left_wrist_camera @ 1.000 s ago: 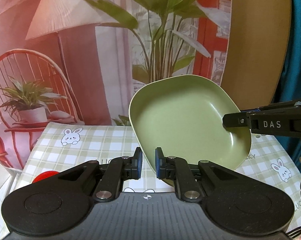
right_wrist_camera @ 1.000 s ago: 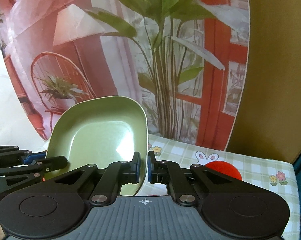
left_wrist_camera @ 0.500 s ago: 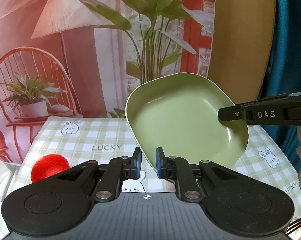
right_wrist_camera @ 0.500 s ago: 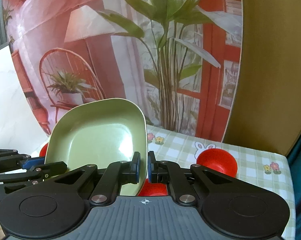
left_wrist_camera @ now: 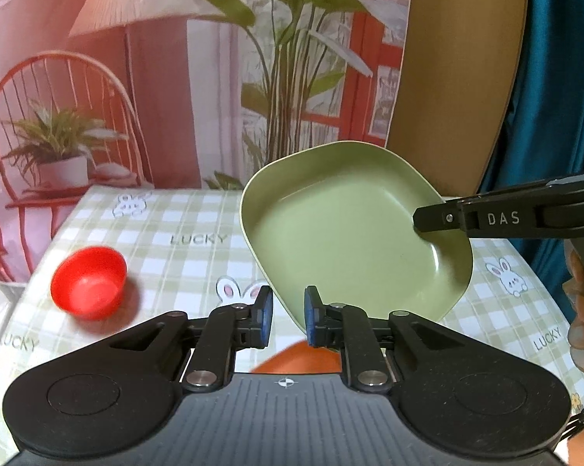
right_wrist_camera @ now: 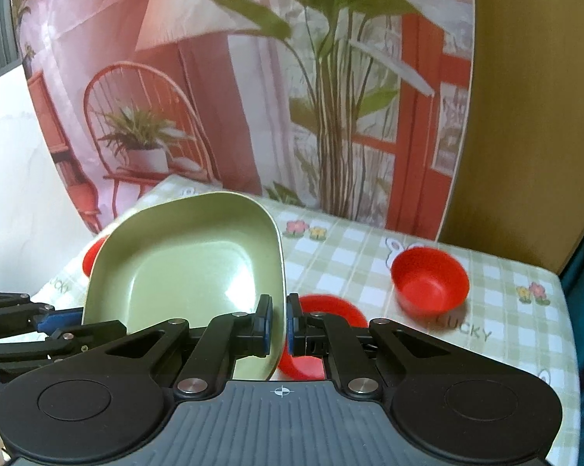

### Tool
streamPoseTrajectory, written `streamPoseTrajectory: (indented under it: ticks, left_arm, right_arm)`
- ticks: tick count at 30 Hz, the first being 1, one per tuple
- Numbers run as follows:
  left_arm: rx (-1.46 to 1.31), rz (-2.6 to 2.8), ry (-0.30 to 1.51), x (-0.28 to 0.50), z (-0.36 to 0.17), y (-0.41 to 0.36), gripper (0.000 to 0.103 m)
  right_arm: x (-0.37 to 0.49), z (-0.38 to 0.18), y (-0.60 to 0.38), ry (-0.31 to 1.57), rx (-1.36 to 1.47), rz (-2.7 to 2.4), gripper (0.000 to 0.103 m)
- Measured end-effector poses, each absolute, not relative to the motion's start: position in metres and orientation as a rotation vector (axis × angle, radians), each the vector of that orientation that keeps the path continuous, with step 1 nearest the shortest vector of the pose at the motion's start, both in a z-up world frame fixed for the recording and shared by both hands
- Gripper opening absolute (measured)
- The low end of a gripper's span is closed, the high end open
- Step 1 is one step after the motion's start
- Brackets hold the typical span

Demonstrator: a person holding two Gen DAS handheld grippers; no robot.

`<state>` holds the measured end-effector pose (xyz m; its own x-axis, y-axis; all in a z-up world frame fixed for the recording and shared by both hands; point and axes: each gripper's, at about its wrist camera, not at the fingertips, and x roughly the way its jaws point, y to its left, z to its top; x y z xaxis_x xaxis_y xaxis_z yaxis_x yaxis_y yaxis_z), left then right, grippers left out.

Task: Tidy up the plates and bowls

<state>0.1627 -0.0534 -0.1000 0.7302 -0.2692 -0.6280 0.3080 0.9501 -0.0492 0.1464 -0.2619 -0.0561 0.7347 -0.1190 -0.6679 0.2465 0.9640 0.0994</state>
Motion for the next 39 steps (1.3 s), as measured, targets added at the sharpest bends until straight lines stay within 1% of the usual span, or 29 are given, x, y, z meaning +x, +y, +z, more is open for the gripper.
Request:
streamPoseTrajectory:
  ticks: [17, 27, 39]
  left_arm:
    - [0.018, -0.31, 0.846, 0.153, -0.154, -0.039, 0.019]
    - [0.006, -0.319, 0.914, 0.15, -0.175, -0.037, 0.019]
    - [0.001, -0.326, 0.955, 0.153, -0.182, -0.04, 0.019]
  right_arm:
    - [0.149, -0.118, -0.243, 0.851, 0.207, -0.175, 0.007]
    - [0.145, -0.139, -0.239, 0.896, 0.215, -0.174, 0.007]
    - [0.142, -0.151, -0.239, 0.925, 0.221, -0.176, 0.007]
